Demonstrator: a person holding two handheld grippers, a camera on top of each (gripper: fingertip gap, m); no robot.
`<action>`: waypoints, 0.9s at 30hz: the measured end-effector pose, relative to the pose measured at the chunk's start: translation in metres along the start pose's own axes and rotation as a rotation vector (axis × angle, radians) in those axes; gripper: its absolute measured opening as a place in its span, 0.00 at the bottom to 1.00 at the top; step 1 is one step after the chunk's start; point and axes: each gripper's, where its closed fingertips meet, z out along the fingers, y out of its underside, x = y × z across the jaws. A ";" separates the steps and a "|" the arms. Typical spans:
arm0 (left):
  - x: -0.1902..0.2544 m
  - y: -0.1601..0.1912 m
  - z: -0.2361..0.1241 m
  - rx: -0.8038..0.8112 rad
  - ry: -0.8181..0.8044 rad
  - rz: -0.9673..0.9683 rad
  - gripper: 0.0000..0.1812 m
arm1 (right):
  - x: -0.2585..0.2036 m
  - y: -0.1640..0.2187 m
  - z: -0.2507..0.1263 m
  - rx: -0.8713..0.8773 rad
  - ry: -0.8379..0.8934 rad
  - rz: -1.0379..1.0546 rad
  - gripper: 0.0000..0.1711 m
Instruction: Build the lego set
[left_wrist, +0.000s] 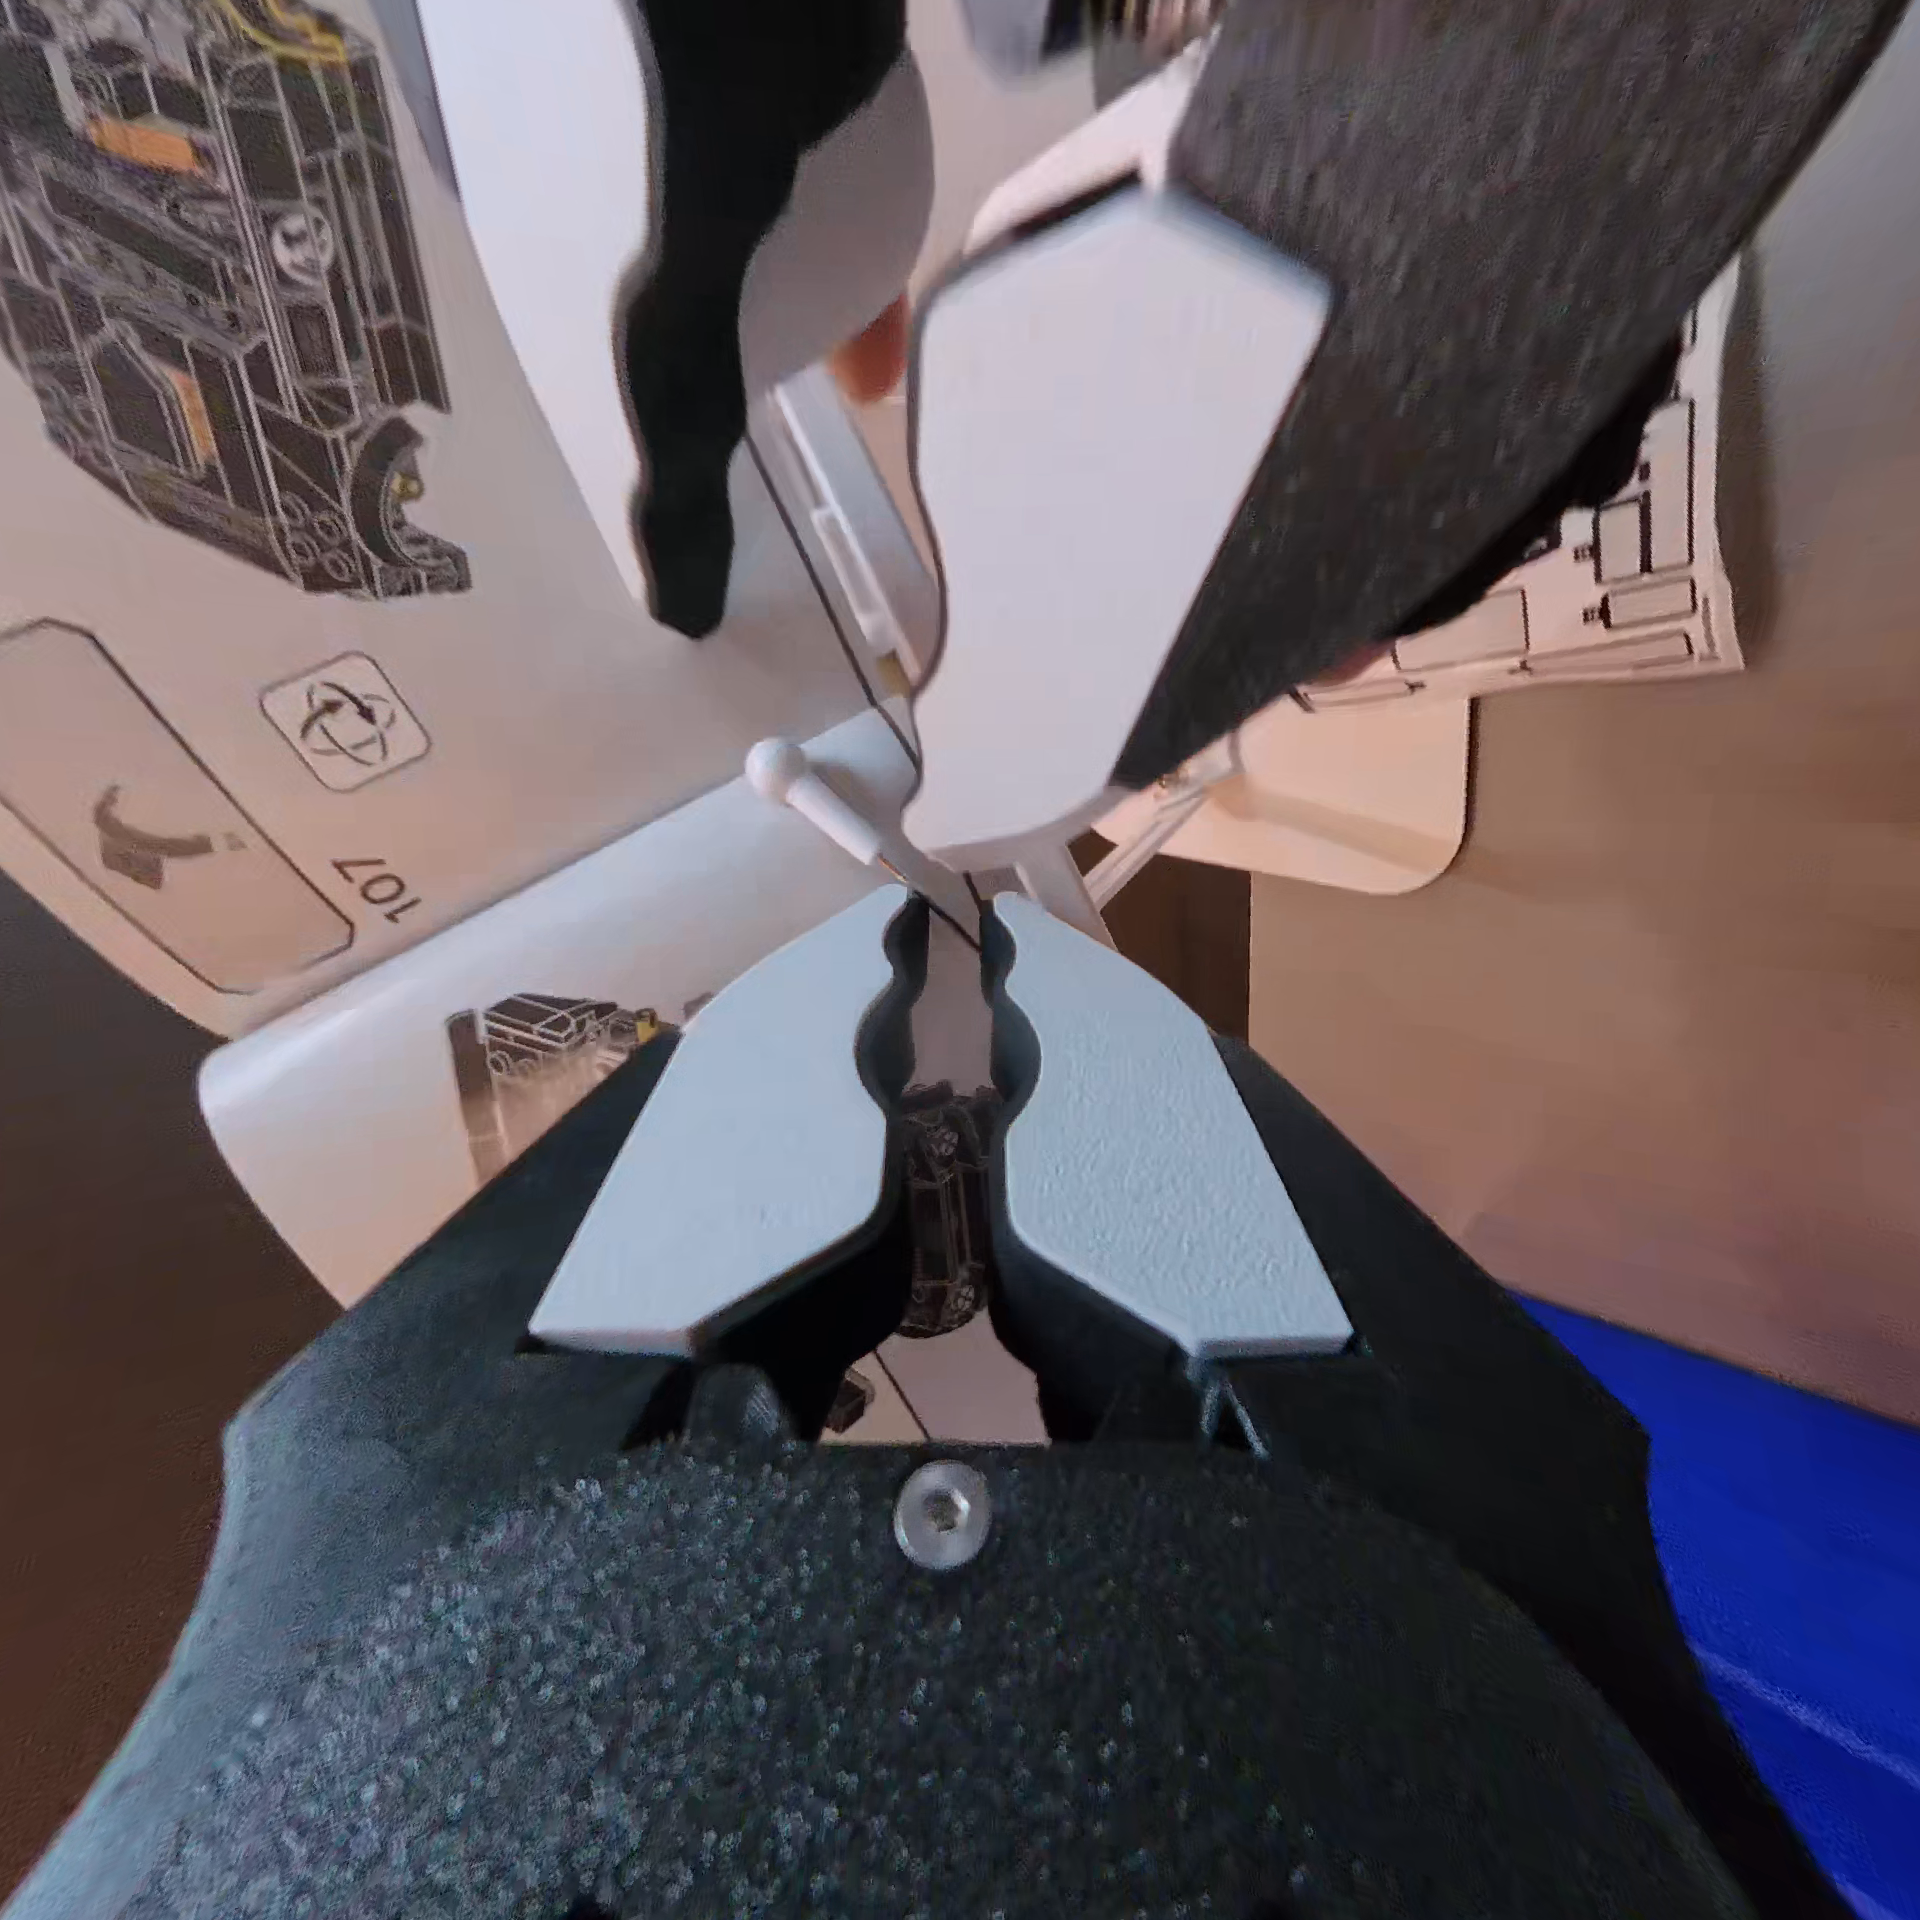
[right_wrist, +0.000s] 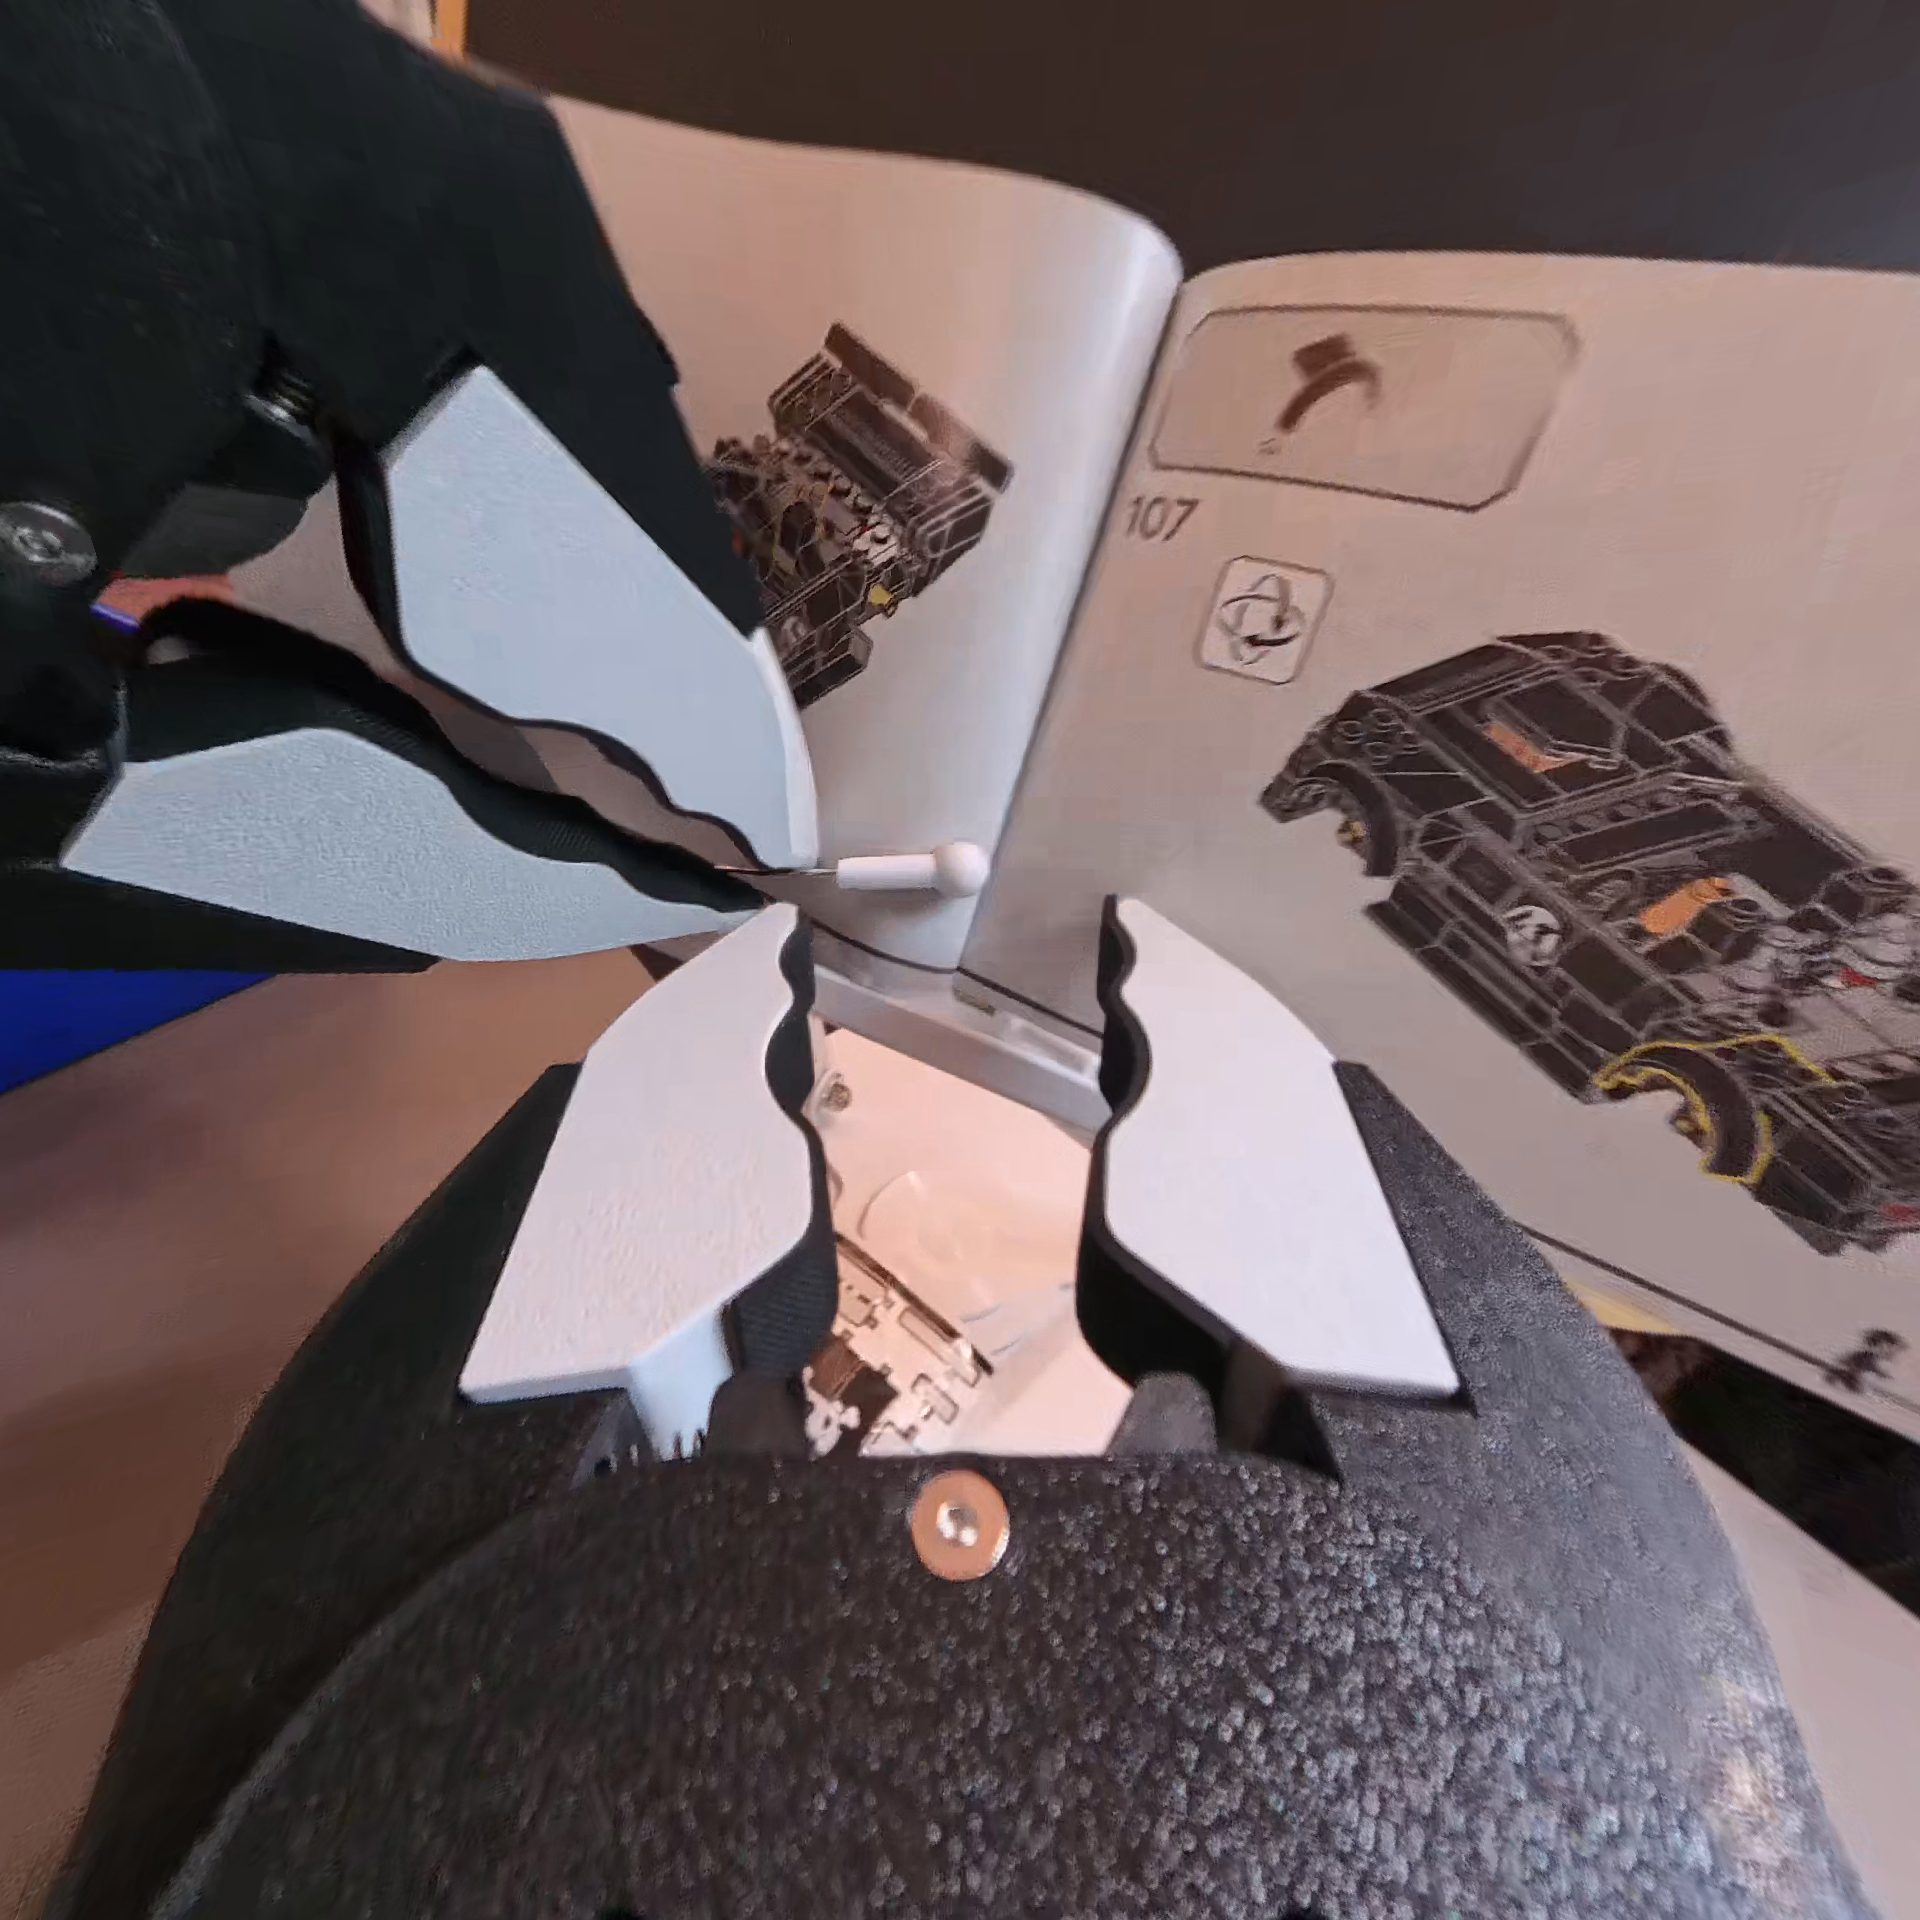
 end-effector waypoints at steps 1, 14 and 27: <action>0.000 0.001 -0.001 0.014 -0.015 -0.035 0.06 | 0.003 -0.002 -0.002 0.008 0.006 -0.007 0.30; 0.000 0.019 -0.075 0.623 -0.250 -1.036 0.07 | 0.010 -0.016 -0.034 0.038 0.019 -0.020 0.31; 0.045 0.057 -0.093 0.838 -0.418 -1.425 0.00 | 0.007 -0.035 -0.135 0.150 0.147 -0.029 0.30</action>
